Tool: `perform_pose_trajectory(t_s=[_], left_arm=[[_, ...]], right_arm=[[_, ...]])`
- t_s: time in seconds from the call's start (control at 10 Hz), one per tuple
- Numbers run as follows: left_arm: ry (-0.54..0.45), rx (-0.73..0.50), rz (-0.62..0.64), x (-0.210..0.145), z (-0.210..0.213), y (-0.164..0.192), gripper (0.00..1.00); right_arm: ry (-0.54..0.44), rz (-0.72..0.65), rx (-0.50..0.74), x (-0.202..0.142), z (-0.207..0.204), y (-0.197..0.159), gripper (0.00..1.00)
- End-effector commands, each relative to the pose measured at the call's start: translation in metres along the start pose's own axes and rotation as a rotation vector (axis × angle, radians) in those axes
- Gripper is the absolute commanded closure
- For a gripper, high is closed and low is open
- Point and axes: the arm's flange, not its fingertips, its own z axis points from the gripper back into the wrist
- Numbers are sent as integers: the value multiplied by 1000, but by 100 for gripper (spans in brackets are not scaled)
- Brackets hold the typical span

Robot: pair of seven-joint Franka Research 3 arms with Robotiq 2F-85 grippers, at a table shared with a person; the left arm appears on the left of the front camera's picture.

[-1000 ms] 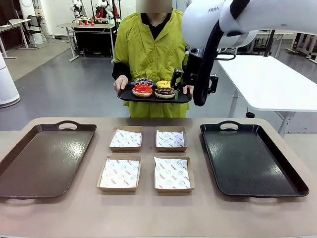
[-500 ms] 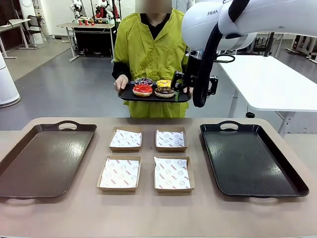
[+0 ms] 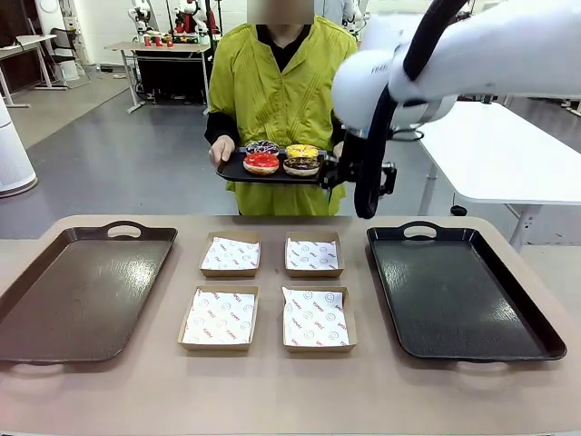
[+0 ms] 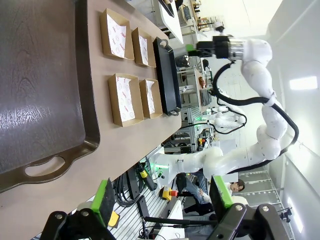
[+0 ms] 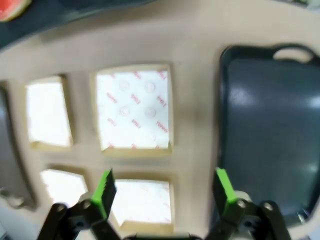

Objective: Individually package the donuts and arrange them on the tray.
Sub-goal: Pick up one Paper togo box.

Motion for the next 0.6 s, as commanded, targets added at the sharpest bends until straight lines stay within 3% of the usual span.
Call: perform_pose_trajectory(t_s=[0.0,0.5], left_arm=[[-14,-17,-2,0,1,-1,0],[-14,-17,-2,0,1,-1,0]], right_arm=[[-27,43,-36,12,-43,9,0],[3,86,-62,21,-101,8,0]])
